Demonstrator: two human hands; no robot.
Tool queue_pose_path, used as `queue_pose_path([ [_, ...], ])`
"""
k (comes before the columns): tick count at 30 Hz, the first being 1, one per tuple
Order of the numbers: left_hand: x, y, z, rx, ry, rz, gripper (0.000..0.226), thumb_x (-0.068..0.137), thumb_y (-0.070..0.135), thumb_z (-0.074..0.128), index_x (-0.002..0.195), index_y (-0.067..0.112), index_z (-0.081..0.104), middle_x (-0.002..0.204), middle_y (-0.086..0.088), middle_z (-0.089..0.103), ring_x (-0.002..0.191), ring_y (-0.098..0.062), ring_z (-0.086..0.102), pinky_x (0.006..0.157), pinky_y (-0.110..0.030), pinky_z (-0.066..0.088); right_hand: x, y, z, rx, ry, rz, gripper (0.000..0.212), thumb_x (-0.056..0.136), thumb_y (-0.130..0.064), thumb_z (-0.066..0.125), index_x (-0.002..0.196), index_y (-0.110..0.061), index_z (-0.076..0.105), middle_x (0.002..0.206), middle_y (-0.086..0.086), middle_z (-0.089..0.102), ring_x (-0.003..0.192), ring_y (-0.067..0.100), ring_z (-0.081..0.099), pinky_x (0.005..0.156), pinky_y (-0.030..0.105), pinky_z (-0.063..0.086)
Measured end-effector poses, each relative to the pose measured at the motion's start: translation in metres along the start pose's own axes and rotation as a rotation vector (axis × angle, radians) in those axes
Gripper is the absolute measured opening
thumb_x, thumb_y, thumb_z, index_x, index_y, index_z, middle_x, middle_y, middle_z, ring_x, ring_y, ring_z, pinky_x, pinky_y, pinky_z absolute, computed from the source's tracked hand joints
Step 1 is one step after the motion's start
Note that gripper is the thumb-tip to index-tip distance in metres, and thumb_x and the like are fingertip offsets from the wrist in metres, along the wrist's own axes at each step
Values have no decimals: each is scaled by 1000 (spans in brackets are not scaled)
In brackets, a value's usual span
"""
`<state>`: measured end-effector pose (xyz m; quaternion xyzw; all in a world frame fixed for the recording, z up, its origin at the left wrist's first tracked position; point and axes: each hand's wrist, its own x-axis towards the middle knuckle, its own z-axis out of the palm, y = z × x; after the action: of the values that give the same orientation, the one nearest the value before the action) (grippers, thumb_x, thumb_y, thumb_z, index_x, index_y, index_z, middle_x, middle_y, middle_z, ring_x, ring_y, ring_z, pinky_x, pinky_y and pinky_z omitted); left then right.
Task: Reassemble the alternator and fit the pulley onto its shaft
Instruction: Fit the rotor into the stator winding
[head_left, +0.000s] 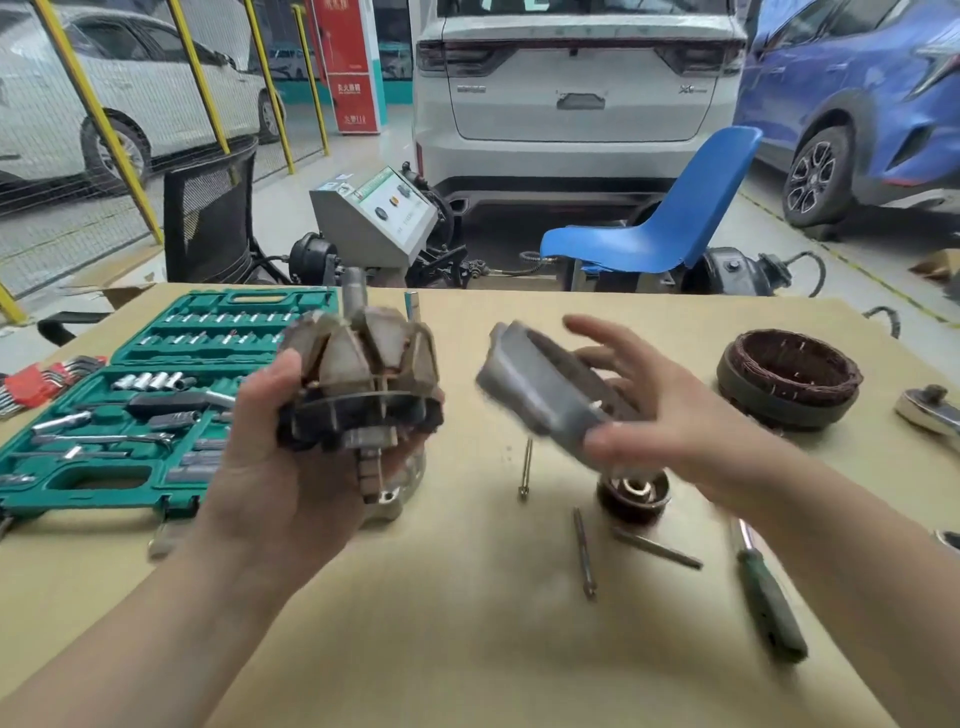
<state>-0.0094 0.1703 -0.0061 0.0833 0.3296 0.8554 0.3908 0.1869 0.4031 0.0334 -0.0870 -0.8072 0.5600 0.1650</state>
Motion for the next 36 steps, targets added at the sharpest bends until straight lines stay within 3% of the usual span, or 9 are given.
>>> queue_pose_path([
  [3,7,-5,31,73,-129,-27,69,101,53,56,154,9,54,152,-17,61,132,-40,64,97,-52,60,33,14,-10,-189,241,97,89,48,-62,91,128,-59,50,123,-20,61,106,5,70,69,18,59],
  [5,12,-16,45,108,-204,-19,54,92,53,62,133,18,69,140,-12,69,125,-37,64,105,-52,57,50,31,-13,-505,344,159,105,44,-70,87,138,-55,42,133,-9,50,121,13,55,93,29,56],
  [13,18,-42,27,230,-223,-5,28,89,40,77,107,19,80,124,-11,70,113,-34,65,111,-54,44,68,58,-16,-805,180,428,141,37,-95,70,159,-50,16,154,10,38,142,35,37,117,50,37],
  [15,17,-40,23,357,-171,12,45,80,40,84,113,10,78,121,-19,67,107,-35,59,99,-47,47,66,47,-17,-867,148,439,138,47,-94,71,163,-45,14,163,11,30,150,34,27,121,51,32],
  [19,9,-37,21,666,-132,120,79,65,37,91,134,8,66,107,-24,75,81,-36,72,56,-35,53,43,18,-12,-636,269,219,91,79,-71,75,156,-37,41,159,-6,42,143,11,40,115,34,35],
  [23,-2,-41,26,827,-80,180,94,48,31,102,134,28,63,94,-12,80,64,-24,70,45,-31,48,4,10,23,-207,354,102,40,87,-51,73,125,-39,68,119,-21,72,111,-4,65,104,38,54],
  [26,-9,-45,29,987,-71,193,94,49,26,104,132,38,63,98,-2,82,71,-13,75,56,-24,56,-16,17,48,-118,369,50,45,85,-45,72,128,-35,67,118,-17,72,116,1,66,105,37,53],
  [30,-16,-48,27,1209,-30,226,100,39,43,103,130,49,62,109,17,80,99,-8,78,93,-41,63,-30,31,63,-152,362,16,59,85,-57,66,141,-39,55,119,-26,67,121,2,61,105,38,49],
  [36,-24,-53,30,1480,-137,309,94,41,52,93,125,66,53,104,38,71,94,12,71,78,-10,51,-35,42,71,-325,320,-10,66,91,-57,55,153,-36,44,141,-26,56,136,0,49,108,28,44],
])
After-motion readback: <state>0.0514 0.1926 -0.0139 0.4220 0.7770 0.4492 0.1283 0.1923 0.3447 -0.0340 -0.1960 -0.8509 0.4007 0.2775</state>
